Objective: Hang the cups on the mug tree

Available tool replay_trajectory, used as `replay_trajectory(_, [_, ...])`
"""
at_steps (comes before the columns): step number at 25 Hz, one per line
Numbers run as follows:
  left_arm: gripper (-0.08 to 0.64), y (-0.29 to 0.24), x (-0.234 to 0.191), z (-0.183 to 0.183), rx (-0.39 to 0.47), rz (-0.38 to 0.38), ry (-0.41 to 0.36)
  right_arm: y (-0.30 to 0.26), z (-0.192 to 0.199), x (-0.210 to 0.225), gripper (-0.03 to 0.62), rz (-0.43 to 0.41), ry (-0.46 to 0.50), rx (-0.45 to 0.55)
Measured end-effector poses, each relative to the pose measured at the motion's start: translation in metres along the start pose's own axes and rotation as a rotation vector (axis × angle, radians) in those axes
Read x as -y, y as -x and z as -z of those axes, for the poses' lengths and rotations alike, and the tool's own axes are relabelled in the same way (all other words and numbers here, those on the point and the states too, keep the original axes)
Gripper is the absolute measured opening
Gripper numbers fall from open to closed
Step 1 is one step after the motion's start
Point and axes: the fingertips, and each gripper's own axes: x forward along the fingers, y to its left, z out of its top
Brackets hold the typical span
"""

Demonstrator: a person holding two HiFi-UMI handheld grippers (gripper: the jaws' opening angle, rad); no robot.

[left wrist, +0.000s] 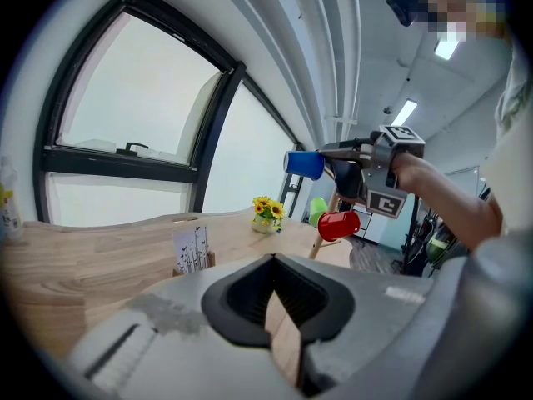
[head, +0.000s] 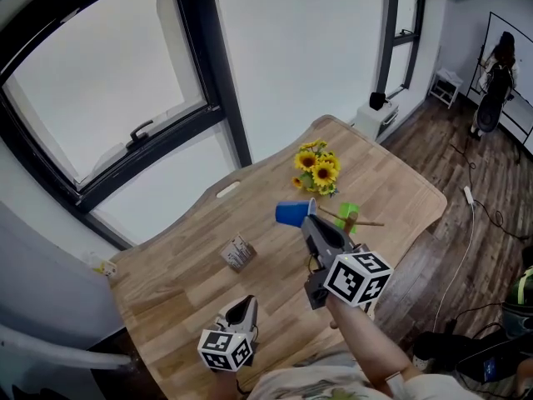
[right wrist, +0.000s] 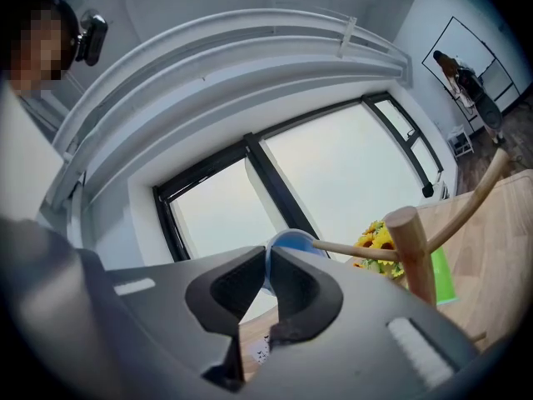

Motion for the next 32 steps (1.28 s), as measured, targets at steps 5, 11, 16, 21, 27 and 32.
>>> replay_trajectory(5, [0.0,-0.014,0.02,-0.023,0.036,0.036,-0.03,0.004,-0.005,0.007,0.021,0.005,-0.03,0.009])
replay_trajectory(11, [0.0,-0.03,0.045,-0.043,0.07,0.074,-0.056,0.01,-0.008,0.017,0.021,0.006,-0.061,0.013])
replay_trajectory(16, [0.0,-0.035,0.057,-0.048,0.067,0.078,-0.063,0.016,-0.013,0.024,0.021,0.006,-0.083,0.014])
replay_trajectory(21, [0.001,-0.039,0.06,-0.047,0.059,0.07,-0.058,0.018,-0.015,0.027,0.021,-0.001,-0.093,0.001])
replay_trajectory(27, [0.0,-0.043,0.066,-0.043,0.052,0.062,-0.055,0.024,-0.009,0.029,0.021,-0.003,-0.11,-0.004])
replay_trajectory(32, [0.001,-0.043,0.07,-0.041,0.049,0.051,-0.051,0.028,-0.008,0.033,0.021,-0.005,-0.123,-0.011])
